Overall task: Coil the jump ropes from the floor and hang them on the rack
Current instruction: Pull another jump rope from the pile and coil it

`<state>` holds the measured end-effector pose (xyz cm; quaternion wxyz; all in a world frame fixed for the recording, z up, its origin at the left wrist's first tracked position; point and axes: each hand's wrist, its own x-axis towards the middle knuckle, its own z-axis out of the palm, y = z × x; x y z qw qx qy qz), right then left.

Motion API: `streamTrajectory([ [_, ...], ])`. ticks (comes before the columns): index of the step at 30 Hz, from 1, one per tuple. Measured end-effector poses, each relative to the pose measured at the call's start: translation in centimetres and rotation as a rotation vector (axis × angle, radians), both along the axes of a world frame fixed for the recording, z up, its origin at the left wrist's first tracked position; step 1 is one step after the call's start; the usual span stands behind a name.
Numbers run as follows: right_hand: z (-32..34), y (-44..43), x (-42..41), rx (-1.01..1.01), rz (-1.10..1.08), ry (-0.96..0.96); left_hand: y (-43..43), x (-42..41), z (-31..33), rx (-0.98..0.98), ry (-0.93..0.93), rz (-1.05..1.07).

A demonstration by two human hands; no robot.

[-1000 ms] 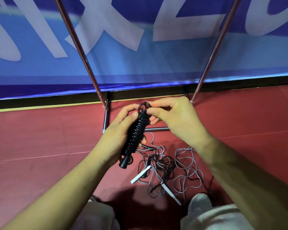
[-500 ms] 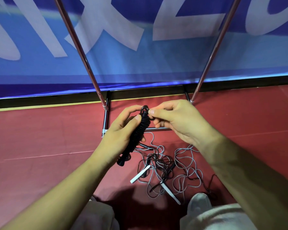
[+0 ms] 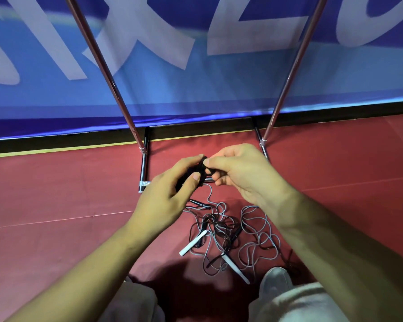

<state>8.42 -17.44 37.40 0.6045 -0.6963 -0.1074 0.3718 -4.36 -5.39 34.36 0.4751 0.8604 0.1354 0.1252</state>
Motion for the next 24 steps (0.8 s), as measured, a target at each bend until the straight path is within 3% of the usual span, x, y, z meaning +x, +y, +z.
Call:
streamTrajectory([
  [6, -0.7, 0.2, -0.4, 0.087, 0.030, -0.253, -0.4, 0.5, 1.5, -0.268, -0.003, 0.070],
  [12, -0.5, 0.8, -0.6, 0.019, -0.008, -0.434, -0.8, 0.3, 2.2, -0.309, 0.046, 0.111],
  [18, -0.9, 1.0, 0.0, -0.151, 0.060, -0.624, 1.2, 0.1, 1.5, 0.103, 0.090, 0.039],
  [20, -0.9, 1.2, 0.3, -0.218, 0.096, -0.706, 1.5, 0.1, 1.5, 0.139, 0.101, 0.080],
  [24, 0.0, 1.7, 1.0, -0.038, -0.052, -0.525, 1.1, 0.7, 2.8, -0.113, 0.026, 0.156],
])
